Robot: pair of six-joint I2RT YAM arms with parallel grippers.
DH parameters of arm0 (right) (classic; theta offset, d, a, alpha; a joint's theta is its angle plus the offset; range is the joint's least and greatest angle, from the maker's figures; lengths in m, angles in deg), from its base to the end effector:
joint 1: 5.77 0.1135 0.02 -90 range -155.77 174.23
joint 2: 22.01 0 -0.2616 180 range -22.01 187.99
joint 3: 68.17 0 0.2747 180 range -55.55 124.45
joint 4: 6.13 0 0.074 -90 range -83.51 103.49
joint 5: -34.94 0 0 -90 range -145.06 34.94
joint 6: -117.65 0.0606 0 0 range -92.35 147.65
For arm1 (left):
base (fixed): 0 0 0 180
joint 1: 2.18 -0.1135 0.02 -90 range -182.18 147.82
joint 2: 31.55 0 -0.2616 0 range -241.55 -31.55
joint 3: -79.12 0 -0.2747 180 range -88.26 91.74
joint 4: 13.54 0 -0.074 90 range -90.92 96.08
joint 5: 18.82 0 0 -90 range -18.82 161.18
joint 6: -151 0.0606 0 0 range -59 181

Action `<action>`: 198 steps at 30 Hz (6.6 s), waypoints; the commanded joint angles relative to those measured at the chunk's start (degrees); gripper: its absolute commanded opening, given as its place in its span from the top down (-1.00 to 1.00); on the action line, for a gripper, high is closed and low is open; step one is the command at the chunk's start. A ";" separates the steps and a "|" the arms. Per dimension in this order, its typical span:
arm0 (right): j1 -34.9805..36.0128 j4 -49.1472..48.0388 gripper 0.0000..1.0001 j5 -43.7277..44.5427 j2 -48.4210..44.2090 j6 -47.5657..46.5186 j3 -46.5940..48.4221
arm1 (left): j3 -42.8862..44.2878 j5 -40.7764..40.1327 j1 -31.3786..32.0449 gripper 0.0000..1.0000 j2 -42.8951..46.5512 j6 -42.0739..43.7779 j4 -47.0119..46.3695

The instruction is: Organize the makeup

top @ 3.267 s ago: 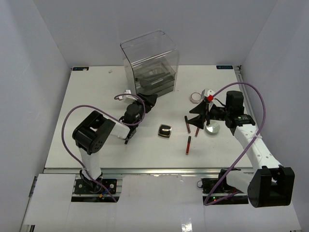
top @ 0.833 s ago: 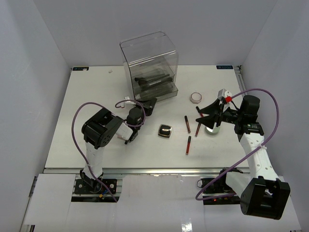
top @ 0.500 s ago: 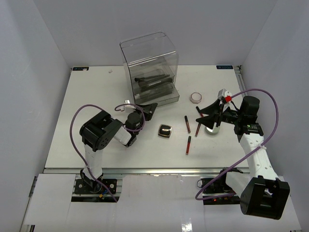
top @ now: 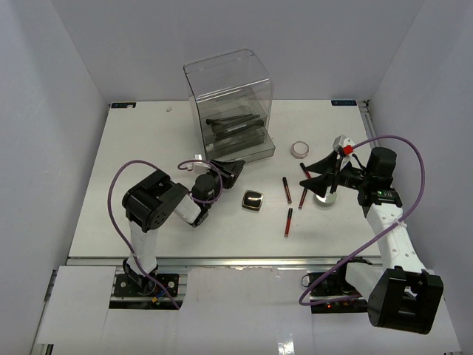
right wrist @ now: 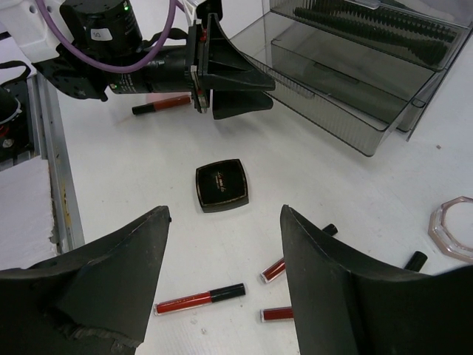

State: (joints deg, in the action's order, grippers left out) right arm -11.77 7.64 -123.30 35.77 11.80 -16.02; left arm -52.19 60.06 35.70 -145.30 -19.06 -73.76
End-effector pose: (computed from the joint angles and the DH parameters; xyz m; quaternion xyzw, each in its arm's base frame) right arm 0.2494 0.0304 0.2758 -0.3809 0.6453 0.3588 0.5565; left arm 0.3025 -0.2205 0.0926 -0.3249 0.6602 -0.5403 0.4083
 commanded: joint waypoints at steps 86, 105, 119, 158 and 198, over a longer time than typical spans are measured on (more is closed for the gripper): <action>8.11 21.91 -0.36 63.37 29.79 -7.35 10.16 | 5.76 14.35 -1.41 -0.96 66.21 72.47 89.45; 26.98 27.10 0.48 57.04 30.06 -7.99 38.56 | 5.41 12.88 -1.41 -0.96 64.23 72.30 89.62; 33.69 26.74 -0.15 60.56 54.64 -0.37 65.15 | 5.15 9.46 -1.41 -0.96 63.66 72.39 89.98; 27.07 24.29 -0.87 24.27 13.93 -16.00 20.83 | 9.20 16.14 -8.99 -0.96 40.02 68.80 93.88; 16.87 23.46 -0.87 14.52 6.47 -16.93 12.94 | 15.38 -2.84 -10.73 -0.44 28.45 67.67 99.39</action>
State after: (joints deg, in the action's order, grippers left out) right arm 5.74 31.66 -106.56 43.29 -4.36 -2.93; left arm -39.65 58.50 25.28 -116.21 48.53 24.98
